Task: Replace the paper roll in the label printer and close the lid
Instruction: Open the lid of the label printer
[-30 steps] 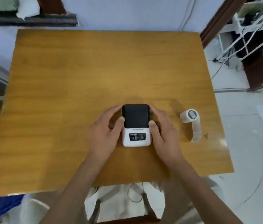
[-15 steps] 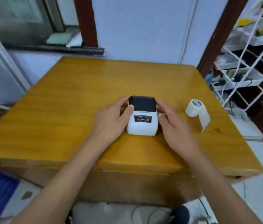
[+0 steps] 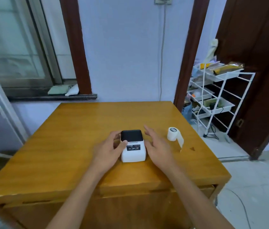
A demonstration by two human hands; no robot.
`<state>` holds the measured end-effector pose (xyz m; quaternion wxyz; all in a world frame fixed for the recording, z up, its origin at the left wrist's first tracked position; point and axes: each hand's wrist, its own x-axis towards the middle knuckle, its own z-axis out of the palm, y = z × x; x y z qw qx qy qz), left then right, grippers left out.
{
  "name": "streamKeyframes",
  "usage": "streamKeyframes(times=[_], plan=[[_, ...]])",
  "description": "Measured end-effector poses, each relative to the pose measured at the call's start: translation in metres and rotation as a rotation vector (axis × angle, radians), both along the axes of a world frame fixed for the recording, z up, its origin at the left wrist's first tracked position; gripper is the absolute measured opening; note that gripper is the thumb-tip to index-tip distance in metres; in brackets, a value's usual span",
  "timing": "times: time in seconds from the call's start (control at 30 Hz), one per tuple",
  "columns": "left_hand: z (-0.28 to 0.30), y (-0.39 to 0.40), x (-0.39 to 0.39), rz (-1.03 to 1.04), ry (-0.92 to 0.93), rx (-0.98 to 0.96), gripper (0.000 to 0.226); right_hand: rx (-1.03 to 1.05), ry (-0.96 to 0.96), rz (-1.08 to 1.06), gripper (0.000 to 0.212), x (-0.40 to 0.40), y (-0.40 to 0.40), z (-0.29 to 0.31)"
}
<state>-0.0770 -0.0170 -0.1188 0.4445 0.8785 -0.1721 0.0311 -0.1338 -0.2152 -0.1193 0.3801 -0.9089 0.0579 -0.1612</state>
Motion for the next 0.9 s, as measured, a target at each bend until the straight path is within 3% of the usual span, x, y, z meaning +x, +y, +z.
streamKeyframes(times=[0.1, 0.27, 0.43, 0.7, 0.9], plan=[[-0.003, 0.001, 0.003, -0.014, -0.006, -0.012, 0.049, -0.149, -0.016, 0.041, 0.055, 0.012, -0.003, 0.0], [-0.007, 0.001, 0.006, -0.016, -0.024, 0.003, 0.047, 0.005, -0.01, 0.091, 0.056, 0.012, -0.003, 0.0], [-0.006, 0.001, 0.004, -0.07, 0.016, 0.064, 0.07, -0.039, -0.042, 0.15, 0.062, 0.007, -0.001, -0.002], [-0.004, 0.003, 0.002, -0.127, 0.034, 0.09, 0.078, 0.291, 0.022, 0.214, 0.073, 0.008, -0.008, 0.004], [-0.003, 0.003, 0.003, -0.112, 0.068, 0.034, 0.079, 0.329, 0.072, 0.245, 0.074, 0.007, -0.015, 0.005]])
